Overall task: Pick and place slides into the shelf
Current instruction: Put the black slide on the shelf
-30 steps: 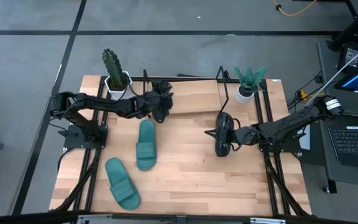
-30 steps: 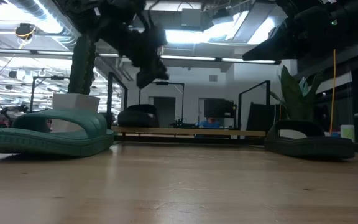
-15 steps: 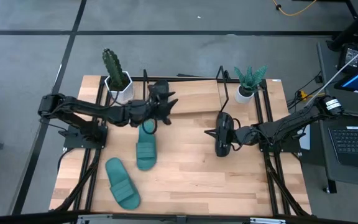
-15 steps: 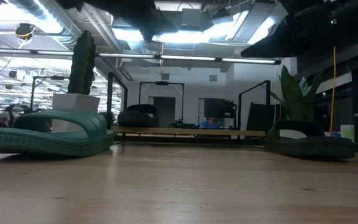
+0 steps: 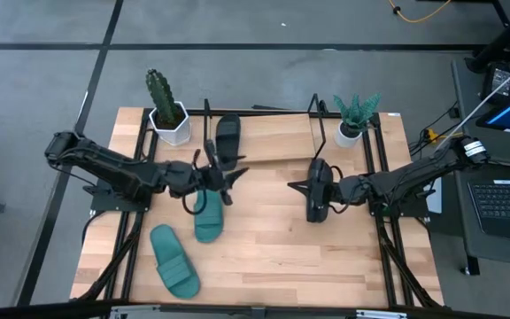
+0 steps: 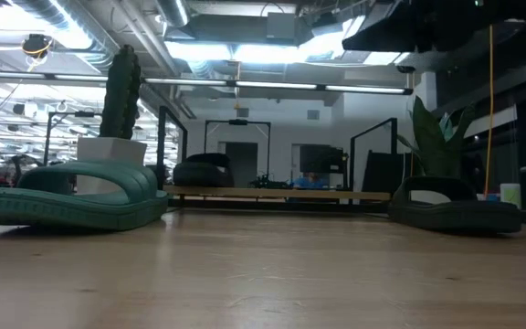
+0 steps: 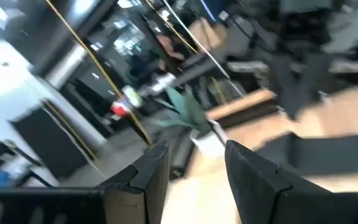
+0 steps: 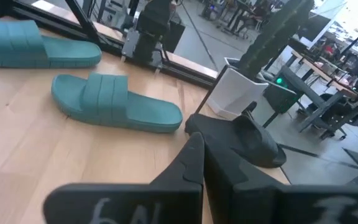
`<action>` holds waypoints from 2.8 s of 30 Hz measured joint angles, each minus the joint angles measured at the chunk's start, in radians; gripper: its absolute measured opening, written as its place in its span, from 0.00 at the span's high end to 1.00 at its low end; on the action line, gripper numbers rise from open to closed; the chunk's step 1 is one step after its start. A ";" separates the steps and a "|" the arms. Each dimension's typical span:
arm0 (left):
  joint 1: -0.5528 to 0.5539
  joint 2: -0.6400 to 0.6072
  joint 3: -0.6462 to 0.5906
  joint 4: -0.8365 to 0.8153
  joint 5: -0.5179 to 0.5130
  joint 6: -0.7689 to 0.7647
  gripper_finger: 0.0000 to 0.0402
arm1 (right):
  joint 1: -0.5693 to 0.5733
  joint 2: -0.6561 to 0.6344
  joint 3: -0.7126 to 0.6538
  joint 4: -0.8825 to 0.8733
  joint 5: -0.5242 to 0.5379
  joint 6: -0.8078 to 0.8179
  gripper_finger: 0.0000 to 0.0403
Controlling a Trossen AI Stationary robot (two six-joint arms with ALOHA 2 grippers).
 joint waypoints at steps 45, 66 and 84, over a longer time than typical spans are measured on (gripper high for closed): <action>-0.215 0.165 -0.071 -0.232 -0.110 -0.815 0.99 | 0.170 0.000 0.095 -1.160 0.096 0.934 0.87; -0.214 0.165 -0.158 -0.211 -0.208 -0.912 1.00 | 0.102 0.002 -0.019 -1.039 0.166 0.959 0.62; -0.214 0.165 -0.158 -0.209 -0.209 -0.916 1.00 | 0.021 0.006 -0.022 -0.964 0.086 0.800 0.62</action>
